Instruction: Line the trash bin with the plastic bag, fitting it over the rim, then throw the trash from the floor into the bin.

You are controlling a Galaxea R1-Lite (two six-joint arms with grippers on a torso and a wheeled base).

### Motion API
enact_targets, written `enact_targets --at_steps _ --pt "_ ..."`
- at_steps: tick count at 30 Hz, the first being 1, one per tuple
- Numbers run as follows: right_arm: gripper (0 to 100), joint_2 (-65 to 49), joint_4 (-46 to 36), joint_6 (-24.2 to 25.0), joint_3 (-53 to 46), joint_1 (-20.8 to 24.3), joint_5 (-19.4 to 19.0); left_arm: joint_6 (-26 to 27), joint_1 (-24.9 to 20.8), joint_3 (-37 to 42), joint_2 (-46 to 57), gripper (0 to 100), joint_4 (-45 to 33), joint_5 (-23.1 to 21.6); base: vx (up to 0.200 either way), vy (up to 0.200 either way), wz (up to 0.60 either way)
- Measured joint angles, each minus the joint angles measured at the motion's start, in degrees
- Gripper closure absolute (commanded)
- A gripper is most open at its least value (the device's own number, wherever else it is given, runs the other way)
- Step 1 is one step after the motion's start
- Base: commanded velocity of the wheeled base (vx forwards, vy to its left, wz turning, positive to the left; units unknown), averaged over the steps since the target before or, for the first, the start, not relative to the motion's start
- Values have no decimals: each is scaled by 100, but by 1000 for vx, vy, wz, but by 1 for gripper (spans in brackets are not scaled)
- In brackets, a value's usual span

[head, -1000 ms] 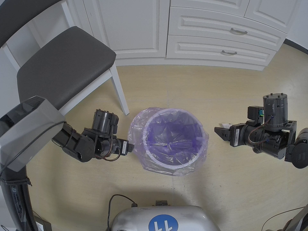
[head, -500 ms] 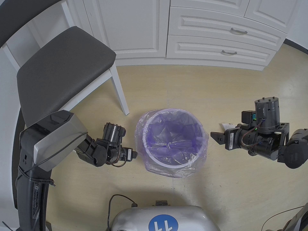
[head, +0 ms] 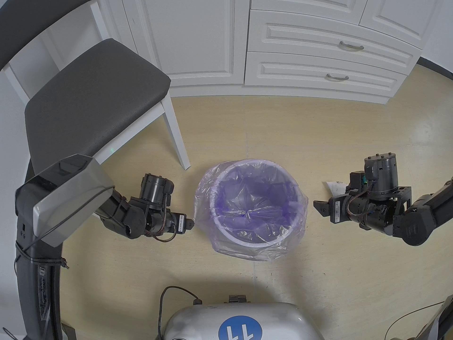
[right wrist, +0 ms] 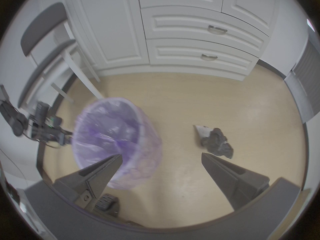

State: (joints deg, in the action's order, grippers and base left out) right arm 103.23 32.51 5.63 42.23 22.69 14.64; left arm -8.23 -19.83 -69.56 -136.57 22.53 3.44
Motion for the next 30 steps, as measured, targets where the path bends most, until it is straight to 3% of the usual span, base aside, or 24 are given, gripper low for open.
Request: enact_targets --at_steps 6,10,13,17,26,30 --pt "0 716 128 -488 35 -607 -129 152 171 206 388 0 -69 -194 0 0 0" --pt "0 1306 266 -485 160 -750 -521 183 241 258 510 0 -66 -243 0 0 0" --pt "0 1882 279 -137 421 -714 -870 199 261 286 575 0 -59 -257 0 0 0" --pt "0 2332 271 148 788 -660 -1005 205 272 311 633 0 -56 -262 0 0 0" --pt "0 3574 235 791 2326 -649 -1024 200 258 462 917 0 95 -266 0 0 0" --pt "0 4018 216 1317 2977 -734 -991 188 226 602 1061 0 413 -266 0 0 0"
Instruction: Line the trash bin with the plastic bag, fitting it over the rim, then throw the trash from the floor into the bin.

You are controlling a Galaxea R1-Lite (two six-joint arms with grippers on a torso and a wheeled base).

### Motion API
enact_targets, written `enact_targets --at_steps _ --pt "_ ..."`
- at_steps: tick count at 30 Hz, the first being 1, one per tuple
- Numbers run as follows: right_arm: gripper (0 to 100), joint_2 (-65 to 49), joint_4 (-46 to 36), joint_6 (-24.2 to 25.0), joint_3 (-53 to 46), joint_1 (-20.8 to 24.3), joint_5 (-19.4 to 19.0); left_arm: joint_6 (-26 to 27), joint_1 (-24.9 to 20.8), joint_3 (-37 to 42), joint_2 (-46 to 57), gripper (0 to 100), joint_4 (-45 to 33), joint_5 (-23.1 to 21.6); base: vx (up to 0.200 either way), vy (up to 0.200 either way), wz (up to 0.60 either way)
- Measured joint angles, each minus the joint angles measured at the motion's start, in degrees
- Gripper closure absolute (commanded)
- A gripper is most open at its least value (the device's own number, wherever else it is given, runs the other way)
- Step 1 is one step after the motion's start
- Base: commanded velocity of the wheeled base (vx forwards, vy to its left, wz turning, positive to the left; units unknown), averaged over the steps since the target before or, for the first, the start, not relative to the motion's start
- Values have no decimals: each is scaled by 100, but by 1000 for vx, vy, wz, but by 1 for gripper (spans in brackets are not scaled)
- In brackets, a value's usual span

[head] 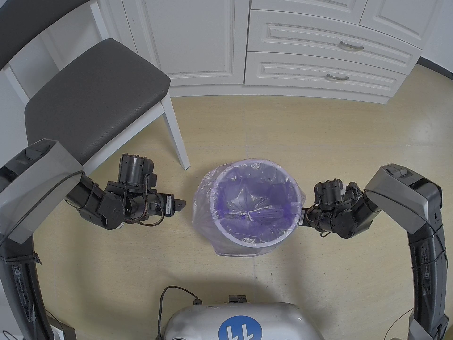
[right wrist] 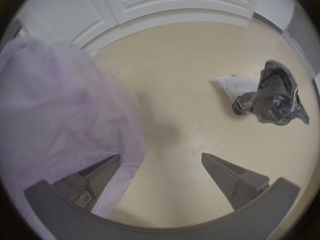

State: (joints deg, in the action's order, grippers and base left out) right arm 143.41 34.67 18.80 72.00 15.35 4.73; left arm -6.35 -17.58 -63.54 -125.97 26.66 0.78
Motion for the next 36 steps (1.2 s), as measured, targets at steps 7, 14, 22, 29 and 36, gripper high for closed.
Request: enact_targets --at_steps 7,14,22,29,36 --pt "0 555 -2 1158 1143 -80 27 -16 -133 273 185 0 572 33 0 0 0" --pt "0 1017 -5 1798 1965 -118 41 -38 -328 439 278 0 774 48 0 0 0" --pt "0 1417 -16 1791 2469 -102 161 -254 -505 450 297 0 801 61 0 0 0" --pt "0 1491 -218 1640 2260 -74 162 -290 -562 445 301 0 911 61 0 0 0" --pt "0 1145 -257 1582 1813 -146 126 -301 -599 517 301 0 1168 63 0 0 0"
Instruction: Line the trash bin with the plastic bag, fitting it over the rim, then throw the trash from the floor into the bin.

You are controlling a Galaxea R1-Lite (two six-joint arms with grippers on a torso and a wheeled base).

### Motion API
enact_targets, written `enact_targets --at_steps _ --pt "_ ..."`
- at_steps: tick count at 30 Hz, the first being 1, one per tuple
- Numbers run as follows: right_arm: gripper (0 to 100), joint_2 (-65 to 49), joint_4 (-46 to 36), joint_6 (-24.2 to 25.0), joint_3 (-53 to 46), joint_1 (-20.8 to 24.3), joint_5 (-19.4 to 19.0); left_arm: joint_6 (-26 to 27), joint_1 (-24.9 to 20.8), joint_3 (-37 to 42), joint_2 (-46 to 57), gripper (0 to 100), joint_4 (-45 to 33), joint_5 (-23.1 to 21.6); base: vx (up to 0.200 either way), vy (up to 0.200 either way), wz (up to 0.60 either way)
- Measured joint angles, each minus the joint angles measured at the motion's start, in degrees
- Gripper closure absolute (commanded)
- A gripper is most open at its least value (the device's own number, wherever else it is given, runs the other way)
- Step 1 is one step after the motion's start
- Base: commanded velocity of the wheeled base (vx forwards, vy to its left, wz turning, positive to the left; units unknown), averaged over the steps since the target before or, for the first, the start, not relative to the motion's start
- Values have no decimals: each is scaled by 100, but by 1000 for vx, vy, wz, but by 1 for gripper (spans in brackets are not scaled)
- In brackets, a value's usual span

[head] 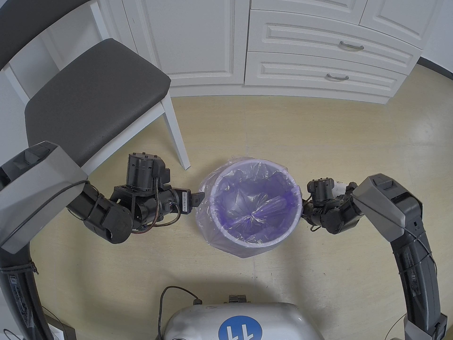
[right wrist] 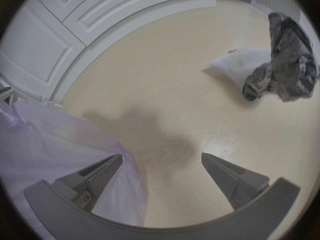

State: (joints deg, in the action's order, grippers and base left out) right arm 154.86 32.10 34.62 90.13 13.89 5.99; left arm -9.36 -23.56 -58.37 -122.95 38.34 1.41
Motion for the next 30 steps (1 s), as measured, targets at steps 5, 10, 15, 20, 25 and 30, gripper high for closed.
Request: enact_targets --at_steps 5,10,15,20,25,30 --pt "0 -731 -121 -681 -647 -245 -98 0 -63 96 13 0 182 2 0 0 0" --pt "0 -1442 -150 -1087 -1254 -535 -416 4 -82 179 62 0 334 2 0 0 0" --pt "0 -1977 -134 -1145 -1554 -761 -630 4 -91 289 176 0 405 -2 0 0 0" --pt "0 -2164 -174 -369 -1519 -675 -858 6 -96 335 252 0 413 -9 0 0 0" --pt "0 -2024 -394 736 -1279 -418 -1397 6 -102 361 289 0 411 -24 0 0 0" --pt "0 -1593 -675 895 -929 -196 -1573 6 -105 369 297 0 411 -41 0 0 0"
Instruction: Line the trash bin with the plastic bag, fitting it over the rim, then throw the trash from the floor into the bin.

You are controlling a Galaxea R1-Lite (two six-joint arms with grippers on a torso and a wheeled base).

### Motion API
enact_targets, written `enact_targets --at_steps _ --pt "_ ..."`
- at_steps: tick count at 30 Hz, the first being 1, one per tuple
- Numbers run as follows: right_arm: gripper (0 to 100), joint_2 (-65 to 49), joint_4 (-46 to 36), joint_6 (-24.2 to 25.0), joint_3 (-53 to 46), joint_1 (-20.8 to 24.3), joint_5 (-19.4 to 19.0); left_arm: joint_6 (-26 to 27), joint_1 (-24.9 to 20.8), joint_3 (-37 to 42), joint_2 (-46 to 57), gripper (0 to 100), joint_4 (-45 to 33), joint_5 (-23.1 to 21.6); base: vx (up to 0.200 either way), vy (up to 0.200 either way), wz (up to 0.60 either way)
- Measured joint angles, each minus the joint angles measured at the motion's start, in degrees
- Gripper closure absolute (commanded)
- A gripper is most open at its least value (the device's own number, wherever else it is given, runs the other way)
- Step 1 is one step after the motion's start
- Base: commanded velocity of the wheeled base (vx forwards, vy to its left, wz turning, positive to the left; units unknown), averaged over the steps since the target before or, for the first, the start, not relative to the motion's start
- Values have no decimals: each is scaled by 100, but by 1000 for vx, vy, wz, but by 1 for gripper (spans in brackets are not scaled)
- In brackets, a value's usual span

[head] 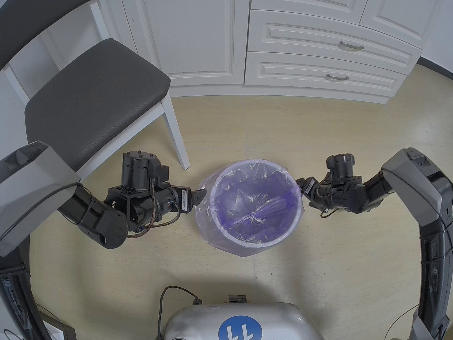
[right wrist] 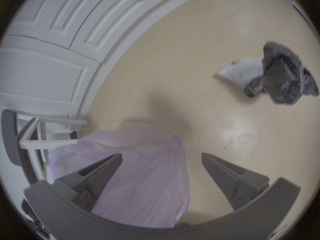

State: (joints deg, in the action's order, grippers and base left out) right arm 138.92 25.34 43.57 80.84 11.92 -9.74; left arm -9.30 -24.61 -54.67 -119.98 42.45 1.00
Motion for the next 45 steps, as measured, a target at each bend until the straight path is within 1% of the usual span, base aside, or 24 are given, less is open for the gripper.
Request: enact_targets --at_steps 2,9,11,13,15,20,25,29,32,36,40,43,45 --pt "0 171 -33 5 80 106 6 0 0 2 -2 0 0 -2 0 0 0" --pt "0 763 -72 -118 477 354 400 -2 -11 11 -6 0 -2 -11 0 0 0" --pt "0 942 -79 -200 645 380 597 -2 -18 16 -11 0 0 -11 0 0 0" --pt "0 1135 -94 -336 830 382 884 -5 -35 21 -15 0 0 -13 0 0 0" --pt "0 1286 -90 -413 968 393 1003 -6 -57 22 -26 0 0 -13 0 0 0" --pt "0 1399 -37 -385 1079 375 1069 -13 -93 10 -99 0 -2 15 0 0 0" --pt "0 1152 -66 -290 929 273 1014 -16 -41 -45 -193 0 0 28 0 0 0" --pt "0 752 -85 -310 703 146 885 -30 91 -100 -268 0 2 4 0 0 0" --pt "0 399 -85 -380 458 59 837 -140 284 -130 -334 0 44 -68 0 0 0" --pt "0 -89 -52 -394 4 -2 896 -318 581 -105 -428 0 180 -456 0 0 0" --pt "0 -557 112 -394 -755 -11 1242 -534 844 49 -474 0 367 -1008 0 0 0" --pt "0 -866 567 -389 -1403 12 1513 -723 1003 165 -535 0 580 -1402 0 0 0" --pt "0 -1036 994 -385 -1857 17 1643 -827 1064 217 -642 0 819 -1558 0 0 0"
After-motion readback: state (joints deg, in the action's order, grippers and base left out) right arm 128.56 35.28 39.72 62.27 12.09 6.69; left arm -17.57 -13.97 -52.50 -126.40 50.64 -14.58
